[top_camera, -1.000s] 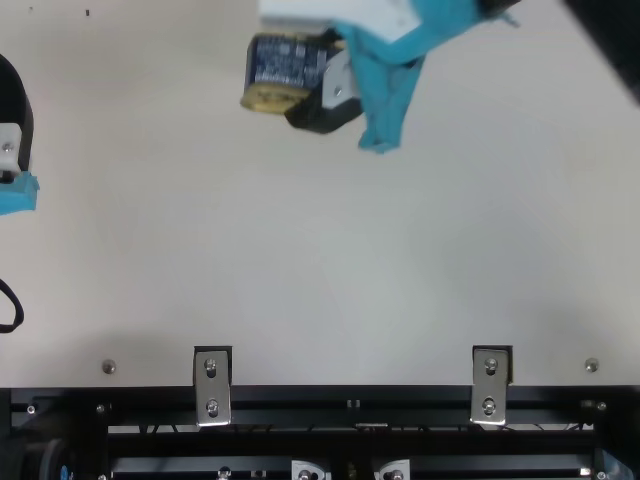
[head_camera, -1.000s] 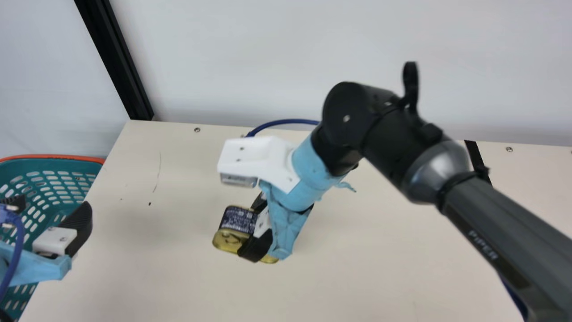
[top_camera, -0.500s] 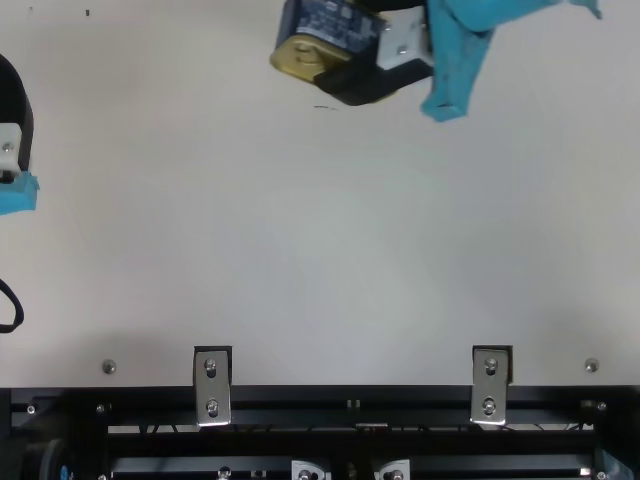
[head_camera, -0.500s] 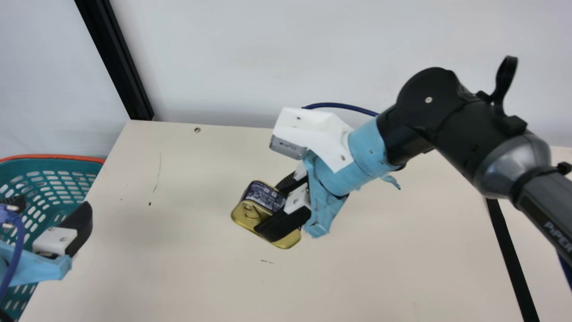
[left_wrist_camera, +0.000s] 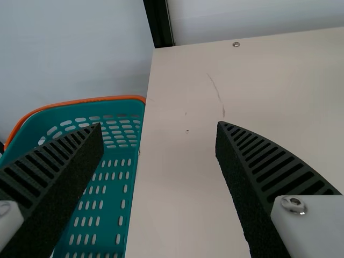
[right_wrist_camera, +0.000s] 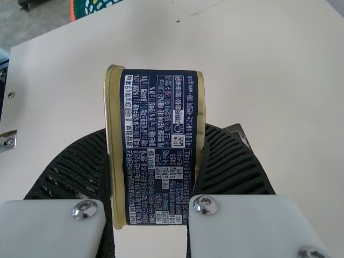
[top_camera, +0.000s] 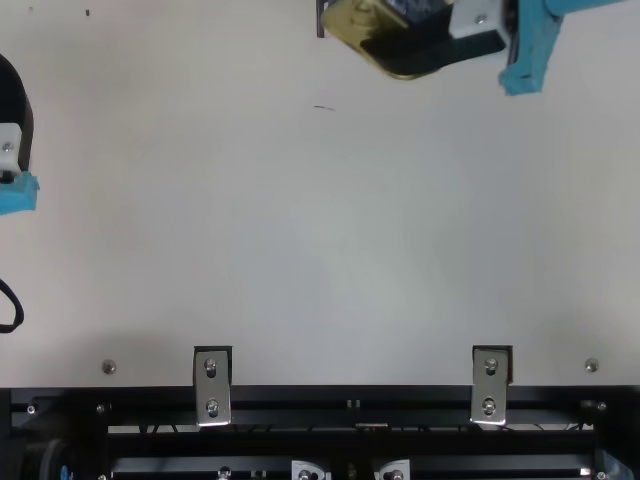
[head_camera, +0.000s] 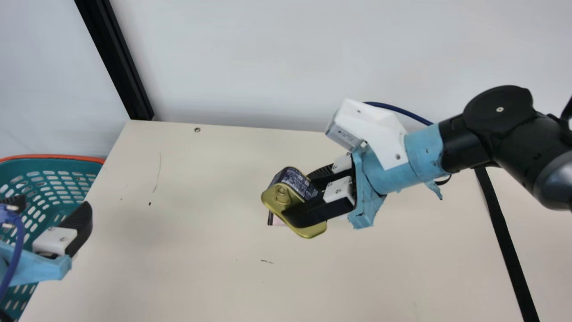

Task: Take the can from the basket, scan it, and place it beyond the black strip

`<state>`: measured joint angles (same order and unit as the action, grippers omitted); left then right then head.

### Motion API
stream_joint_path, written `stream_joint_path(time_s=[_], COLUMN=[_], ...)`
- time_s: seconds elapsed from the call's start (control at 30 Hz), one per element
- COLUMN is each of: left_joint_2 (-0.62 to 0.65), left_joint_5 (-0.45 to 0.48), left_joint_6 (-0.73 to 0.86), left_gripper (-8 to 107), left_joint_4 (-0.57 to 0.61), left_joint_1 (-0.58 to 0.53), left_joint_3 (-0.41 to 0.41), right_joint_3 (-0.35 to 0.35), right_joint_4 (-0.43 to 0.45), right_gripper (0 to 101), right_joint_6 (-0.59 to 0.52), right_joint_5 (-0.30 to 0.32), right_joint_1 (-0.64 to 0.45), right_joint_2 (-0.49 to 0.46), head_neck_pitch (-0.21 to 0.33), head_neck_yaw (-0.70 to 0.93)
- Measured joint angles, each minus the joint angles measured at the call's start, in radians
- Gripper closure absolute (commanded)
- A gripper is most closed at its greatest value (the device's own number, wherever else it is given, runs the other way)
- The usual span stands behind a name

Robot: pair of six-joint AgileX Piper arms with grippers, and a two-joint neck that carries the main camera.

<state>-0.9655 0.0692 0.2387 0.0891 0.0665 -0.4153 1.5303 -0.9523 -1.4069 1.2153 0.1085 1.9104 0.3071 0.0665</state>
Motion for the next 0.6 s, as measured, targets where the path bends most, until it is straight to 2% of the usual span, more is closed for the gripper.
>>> stream_joint_path(time_s=[0.23, 0.6], left_joint_2=[0.0, 0.0], left_joint_5=[0.0, 0.0], left_joint_6=[0.0, 0.0], left_gripper=[9, 9], left_joint_4=[0.0, 0.0], left_joint_1=[0.0, 0.0], left_joint_3=[0.0, 0.0], right_joint_3=[-0.019, -0.038], right_joint_4=[-0.093, -0.208], right_gripper=[101, 101], right_joint_6=[-0.084, -0.188], right_joint_5=[-0.004, -0.057], right_joint_1=[-0.043, -0.042], right_joint_2=[0.034, 0.084], head_neck_pitch=[0.0, 0.0], head_neck_yaw=[0.0, 0.0])
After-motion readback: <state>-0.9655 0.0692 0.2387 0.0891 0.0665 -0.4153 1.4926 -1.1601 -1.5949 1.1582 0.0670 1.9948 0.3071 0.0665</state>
